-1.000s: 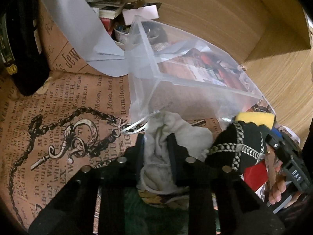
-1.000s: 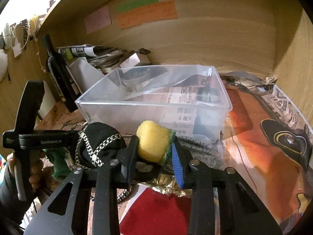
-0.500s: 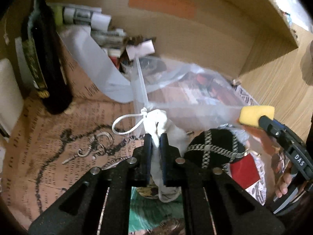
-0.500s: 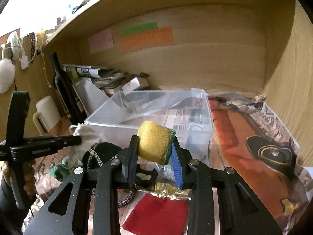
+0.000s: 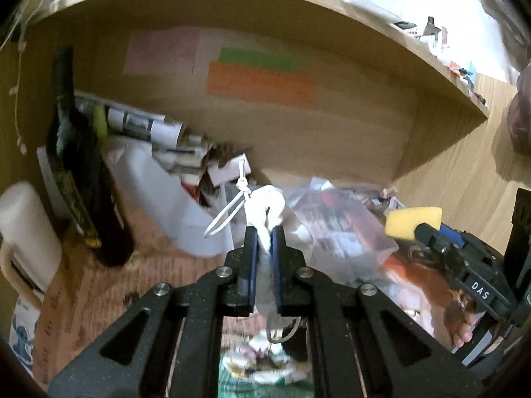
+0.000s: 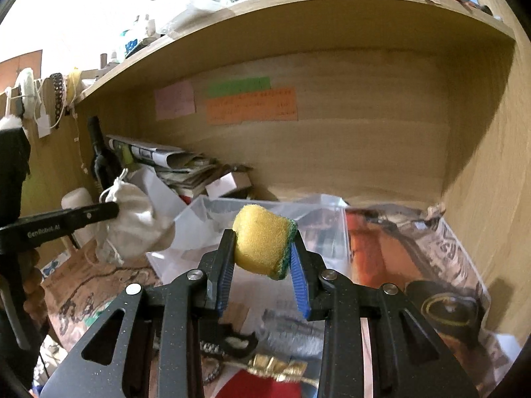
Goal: Organize soft objects
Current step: 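Drop the sponge in the clear box with right tool while left drops the pouch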
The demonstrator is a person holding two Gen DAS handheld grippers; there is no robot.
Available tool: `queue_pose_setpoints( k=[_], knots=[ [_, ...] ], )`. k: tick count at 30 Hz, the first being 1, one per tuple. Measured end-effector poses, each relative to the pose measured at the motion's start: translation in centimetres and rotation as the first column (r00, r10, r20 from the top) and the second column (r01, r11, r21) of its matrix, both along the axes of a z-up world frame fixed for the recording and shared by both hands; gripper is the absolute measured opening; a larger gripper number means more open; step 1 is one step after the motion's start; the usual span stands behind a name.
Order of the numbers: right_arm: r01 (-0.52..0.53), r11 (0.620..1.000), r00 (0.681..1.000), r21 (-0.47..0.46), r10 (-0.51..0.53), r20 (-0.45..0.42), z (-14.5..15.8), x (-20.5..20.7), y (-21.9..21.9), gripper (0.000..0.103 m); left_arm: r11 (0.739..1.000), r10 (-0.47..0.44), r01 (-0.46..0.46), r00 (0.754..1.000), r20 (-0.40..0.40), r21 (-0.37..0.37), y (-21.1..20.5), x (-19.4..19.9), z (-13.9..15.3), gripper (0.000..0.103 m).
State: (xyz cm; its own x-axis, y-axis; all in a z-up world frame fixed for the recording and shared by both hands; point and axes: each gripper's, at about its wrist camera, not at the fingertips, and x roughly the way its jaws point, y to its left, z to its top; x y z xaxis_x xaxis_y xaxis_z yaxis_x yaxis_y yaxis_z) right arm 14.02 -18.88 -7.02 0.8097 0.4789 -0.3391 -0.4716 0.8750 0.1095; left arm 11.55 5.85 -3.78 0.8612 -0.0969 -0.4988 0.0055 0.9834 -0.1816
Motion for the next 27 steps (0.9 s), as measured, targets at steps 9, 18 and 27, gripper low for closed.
queue_pose_setpoints(
  k=[9,18,27],
  knots=[
    [0.012,0.997,1.0,-0.074,-0.015,-0.028,-0.1,4.4,1.2,0.029,1.0,-0.014,0.014,0.999,-0.051,0.008,-1.4,5.5,-0.4,0.008],
    [-0.008,0.983,0.99,-0.183,-0.018,-0.139,-2.7,8.9,3.3,0.029,0.998,-0.037,0.045,0.98,-0.198,0.037,-2.8,10.5,-3.7,0.008],
    [-0.042,0.969,0.978,-0.243,-0.01,-0.206,-4.8,10.5,4.3,0.029,0.996,-0.068,0.084,0.95,-0.306,0.04,-3.4,13.1,-6.9,0.008]
  ],
)
